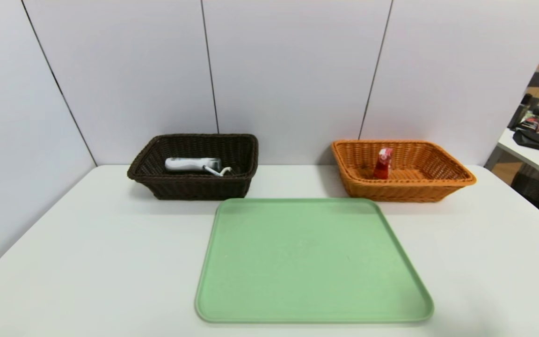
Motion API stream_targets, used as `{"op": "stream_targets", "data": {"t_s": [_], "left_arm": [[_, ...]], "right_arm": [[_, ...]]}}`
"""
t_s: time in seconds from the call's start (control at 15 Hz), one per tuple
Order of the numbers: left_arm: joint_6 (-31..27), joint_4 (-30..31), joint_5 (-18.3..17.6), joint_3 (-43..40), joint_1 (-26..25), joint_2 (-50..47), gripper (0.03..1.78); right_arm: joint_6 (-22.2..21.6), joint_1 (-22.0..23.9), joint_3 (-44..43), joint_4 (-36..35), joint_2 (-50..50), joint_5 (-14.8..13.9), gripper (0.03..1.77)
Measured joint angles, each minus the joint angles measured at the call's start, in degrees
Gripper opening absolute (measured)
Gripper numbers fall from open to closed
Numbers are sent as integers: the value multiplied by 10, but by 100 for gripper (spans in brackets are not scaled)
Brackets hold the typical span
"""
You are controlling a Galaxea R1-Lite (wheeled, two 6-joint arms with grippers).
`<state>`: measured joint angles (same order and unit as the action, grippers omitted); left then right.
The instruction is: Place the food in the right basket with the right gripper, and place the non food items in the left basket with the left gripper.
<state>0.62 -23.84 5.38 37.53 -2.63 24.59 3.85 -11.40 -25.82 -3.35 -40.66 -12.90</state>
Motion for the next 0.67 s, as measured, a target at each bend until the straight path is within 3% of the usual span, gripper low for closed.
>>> {"op": "stream_targets", "data": {"t_s": [0.13, 0.67], "left_arm": [[3, -6, -23, -2, 0, -14, 169], [5, -39, -54, -41, 2, -93, 169]], "right_arm": [[2, 26, 16, 1, 21, 0, 170], [0, 68, 55, 7, 92, 2, 170]]}}
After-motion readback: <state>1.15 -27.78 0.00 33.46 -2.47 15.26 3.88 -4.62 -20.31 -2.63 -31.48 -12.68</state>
